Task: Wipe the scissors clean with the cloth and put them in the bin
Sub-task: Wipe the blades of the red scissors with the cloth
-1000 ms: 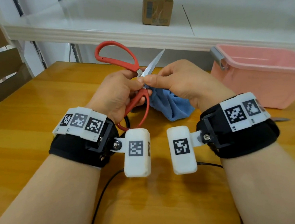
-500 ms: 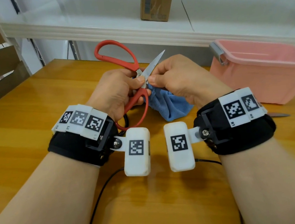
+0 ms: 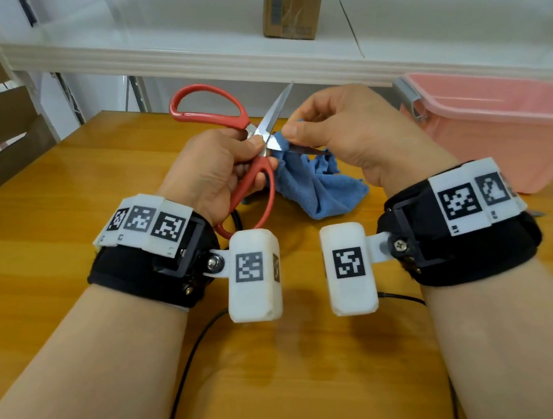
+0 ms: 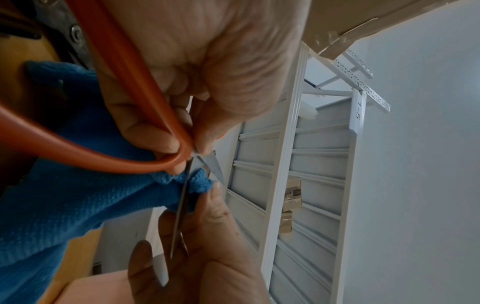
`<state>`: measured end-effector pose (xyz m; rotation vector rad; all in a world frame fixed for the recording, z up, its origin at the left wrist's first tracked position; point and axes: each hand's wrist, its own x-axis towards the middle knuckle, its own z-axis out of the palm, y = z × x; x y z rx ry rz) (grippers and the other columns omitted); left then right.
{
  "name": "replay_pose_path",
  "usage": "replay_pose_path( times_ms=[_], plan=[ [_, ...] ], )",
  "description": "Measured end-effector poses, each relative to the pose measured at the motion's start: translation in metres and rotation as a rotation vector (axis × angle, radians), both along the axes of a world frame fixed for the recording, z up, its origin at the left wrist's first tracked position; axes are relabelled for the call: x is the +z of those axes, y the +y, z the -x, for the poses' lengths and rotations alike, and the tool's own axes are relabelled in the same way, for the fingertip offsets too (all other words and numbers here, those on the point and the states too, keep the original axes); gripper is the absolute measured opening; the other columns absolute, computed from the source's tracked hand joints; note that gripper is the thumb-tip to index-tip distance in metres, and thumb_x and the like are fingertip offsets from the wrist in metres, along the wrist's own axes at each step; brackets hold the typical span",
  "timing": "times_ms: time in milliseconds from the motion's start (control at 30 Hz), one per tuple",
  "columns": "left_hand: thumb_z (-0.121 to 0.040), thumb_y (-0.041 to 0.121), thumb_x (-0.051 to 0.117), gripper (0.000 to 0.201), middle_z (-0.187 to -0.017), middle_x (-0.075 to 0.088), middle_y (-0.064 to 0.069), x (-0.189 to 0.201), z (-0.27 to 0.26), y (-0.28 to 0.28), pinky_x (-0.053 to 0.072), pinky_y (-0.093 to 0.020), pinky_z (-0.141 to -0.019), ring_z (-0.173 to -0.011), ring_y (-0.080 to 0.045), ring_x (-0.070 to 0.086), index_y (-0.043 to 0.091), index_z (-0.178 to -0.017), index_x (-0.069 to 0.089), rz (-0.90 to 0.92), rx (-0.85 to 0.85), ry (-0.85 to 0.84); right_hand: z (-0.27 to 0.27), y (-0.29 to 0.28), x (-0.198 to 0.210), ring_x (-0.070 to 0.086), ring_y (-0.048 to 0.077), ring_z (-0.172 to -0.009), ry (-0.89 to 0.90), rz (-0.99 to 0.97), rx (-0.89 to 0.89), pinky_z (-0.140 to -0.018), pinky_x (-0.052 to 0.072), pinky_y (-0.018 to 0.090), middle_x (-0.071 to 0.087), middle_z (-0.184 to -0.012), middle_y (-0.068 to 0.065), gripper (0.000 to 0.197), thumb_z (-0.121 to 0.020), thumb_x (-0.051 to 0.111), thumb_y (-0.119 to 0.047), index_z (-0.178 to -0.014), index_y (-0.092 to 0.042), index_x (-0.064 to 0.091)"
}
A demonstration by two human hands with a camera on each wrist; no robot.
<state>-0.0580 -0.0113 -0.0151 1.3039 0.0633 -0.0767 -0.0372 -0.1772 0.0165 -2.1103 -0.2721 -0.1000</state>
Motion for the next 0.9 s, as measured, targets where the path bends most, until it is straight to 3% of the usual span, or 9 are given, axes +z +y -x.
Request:
replay_pose_path(
  times_ms=[133,267,433,533,600,667,900],
  plan=[
    [-0.096,0.006,0.052,0.014,-0.067,0.066,-0.008,0.000,0.000,-0.001,0.051,-0.021,-0.054,-0.065,-0.016,0.064,0.002,-0.106,0.060,0.008,-0.020,-0.019,0.000,0.001,0.001,0.065,0.000,-0.067,-0.025,-0.007,-0.039,-0.062,0.049,0.014,0.071,-0.075,-0.008,0.008,-0.088,0.075,-0.024,-0.089,-0.016,0.074],
    [-0.096,0.005,0.052,0.009,-0.066,0.066,-0.006,-0.002,0.000,-0.002,0.050,-0.021,-0.052,-0.068,-0.017,0.065,0.007,-0.095,0.061,-0.008,-0.031,-0.034,0.001,0.006,-0.002,0.070,0.004,-0.070,-0.016,-0.003,0.010,-0.066,0.056,0.017,0.071,-0.077,-0.002,0.011,-0.086,0.078,-0.019,-0.090,-0.011,0.072],
    [-0.096,0.005,0.051,0.009,-0.066,0.066,-0.007,-0.004,-0.001,-0.004,0.050,-0.020,-0.051,-0.065,-0.016,0.065,0.004,-0.101,0.059,-0.023,-0.028,-0.013,-0.001,0.013,-0.007,0.070,0.019,-0.085,-0.107,0.120,0.009,-0.084,0.059,0.042,0.072,-0.084,0.001,0.014,-0.079,0.084,-0.021,-0.079,-0.020,0.070],
    [-0.096,0.005,0.052,0.007,-0.067,0.066,-0.008,-0.004,-0.003,-0.003,0.049,-0.021,-0.049,-0.066,-0.017,0.065,0.006,-0.095,0.059,-0.016,0.000,0.004,0.000,0.013,-0.006,0.071,0.016,-0.086,-0.124,0.116,0.032,-0.085,0.059,0.042,0.074,-0.085,0.000,0.009,-0.082,0.081,-0.022,-0.081,-0.020,0.073],
    [-0.095,0.005,0.054,0.006,-0.069,0.066,-0.009,-0.005,-0.004,-0.001,0.049,-0.022,-0.050,-0.063,-0.017,0.063,0.006,-0.094,0.060,-0.017,0.040,0.011,0.003,0.011,-0.003,0.072,0.008,-0.087,-0.094,0.104,0.074,-0.089,0.059,0.034,0.076,-0.086,-0.004,0.004,-0.088,0.075,-0.019,-0.086,-0.022,0.076],
    [-0.094,0.005,0.055,0.005,-0.071,0.066,-0.011,-0.005,-0.005,0.000,0.049,-0.022,-0.050,-0.061,-0.017,0.062,0.005,-0.095,0.060,-0.017,0.064,0.009,0.005,0.010,-0.001,0.071,0.002,-0.088,-0.070,0.120,0.094,-0.091,0.057,0.027,0.076,-0.089,-0.007,0.011,-0.090,0.072,-0.015,-0.091,-0.025,0.077],
    [-0.095,0.006,0.056,0.006,-0.080,0.069,-0.015,-0.007,-0.006,-0.008,0.050,-0.023,-0.049,-0.072,-0.022,0.068,0.004,-0.093,0.061,-0.038,0.049,-0.001,-0.002,0.020,-0.010,0.068,0.016,-0.085,-0.175,0.217,-0.027,-0.084,0.058,0.042,0.070,-0.085,-0.001,0.012,-0.080,0.080,-0.021,-0.084,-0.020,0.069]
  ],
)
